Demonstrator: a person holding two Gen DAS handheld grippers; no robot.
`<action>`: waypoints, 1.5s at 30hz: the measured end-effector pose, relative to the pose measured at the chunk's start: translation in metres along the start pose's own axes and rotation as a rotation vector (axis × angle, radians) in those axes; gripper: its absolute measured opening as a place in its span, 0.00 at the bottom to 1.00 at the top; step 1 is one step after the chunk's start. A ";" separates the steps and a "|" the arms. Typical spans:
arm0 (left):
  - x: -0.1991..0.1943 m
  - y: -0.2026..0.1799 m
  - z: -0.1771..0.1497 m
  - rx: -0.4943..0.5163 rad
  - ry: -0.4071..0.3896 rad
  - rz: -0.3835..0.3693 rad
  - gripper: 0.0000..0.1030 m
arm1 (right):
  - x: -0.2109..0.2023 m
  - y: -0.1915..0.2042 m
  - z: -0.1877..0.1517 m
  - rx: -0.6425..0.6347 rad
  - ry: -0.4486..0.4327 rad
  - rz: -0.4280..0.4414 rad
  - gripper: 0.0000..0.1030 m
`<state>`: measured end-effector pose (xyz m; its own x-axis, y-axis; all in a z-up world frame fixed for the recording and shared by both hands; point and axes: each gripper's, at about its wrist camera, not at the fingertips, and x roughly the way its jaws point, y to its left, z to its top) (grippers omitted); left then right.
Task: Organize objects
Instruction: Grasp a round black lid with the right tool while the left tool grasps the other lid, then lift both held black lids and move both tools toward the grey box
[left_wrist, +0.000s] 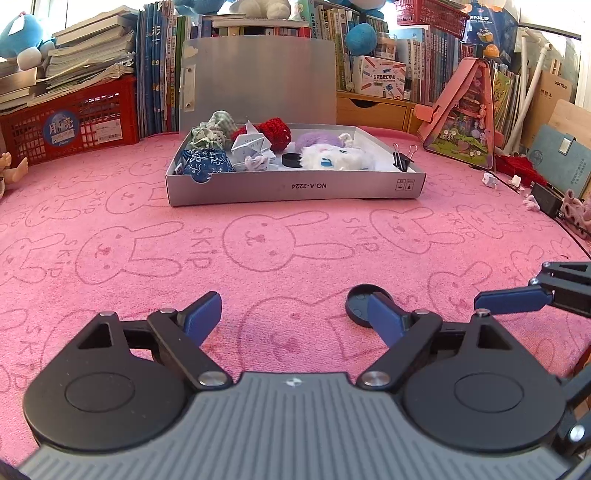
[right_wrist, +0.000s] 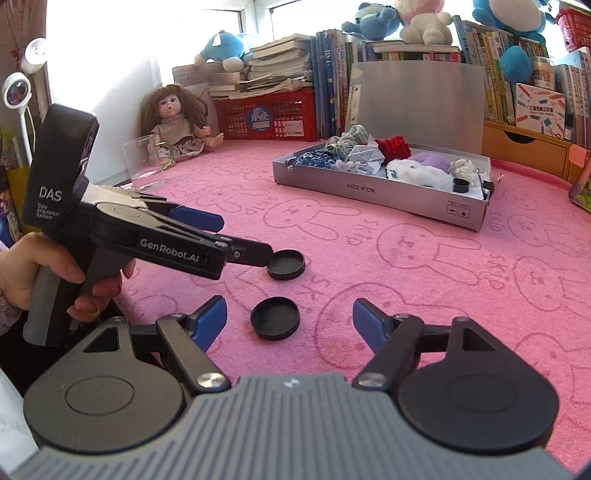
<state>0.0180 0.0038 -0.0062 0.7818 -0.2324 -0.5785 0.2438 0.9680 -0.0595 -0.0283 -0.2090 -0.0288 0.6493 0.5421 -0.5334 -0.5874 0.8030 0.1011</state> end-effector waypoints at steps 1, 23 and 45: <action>0.000 0.000 0.000 -0.004 -0.001 0.000 0.87 | 0.002 0.003 -0.001 -0.013 0.007 0.008 0.81; 0.006 -0.029 -0.011 0.019 -0.035 0.004 0.88 | 0.012 -0.011 -0.005 0.123 -0.038 -0.301 0.36; 0.012 -0.036 -0.014 0.003 -0.069 0.092 0.78 | 0.026 -0.011 0.000 0.152 -0.037 -0.388 0.36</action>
<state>0.0106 -0.0321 -0.0219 0.8387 -0.1486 -0.5240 0.1710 0.9853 -0.0058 -0.0051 -0.2034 -0.0432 0.8270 0.1981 -0.5261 -0.2192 0.9754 0.0227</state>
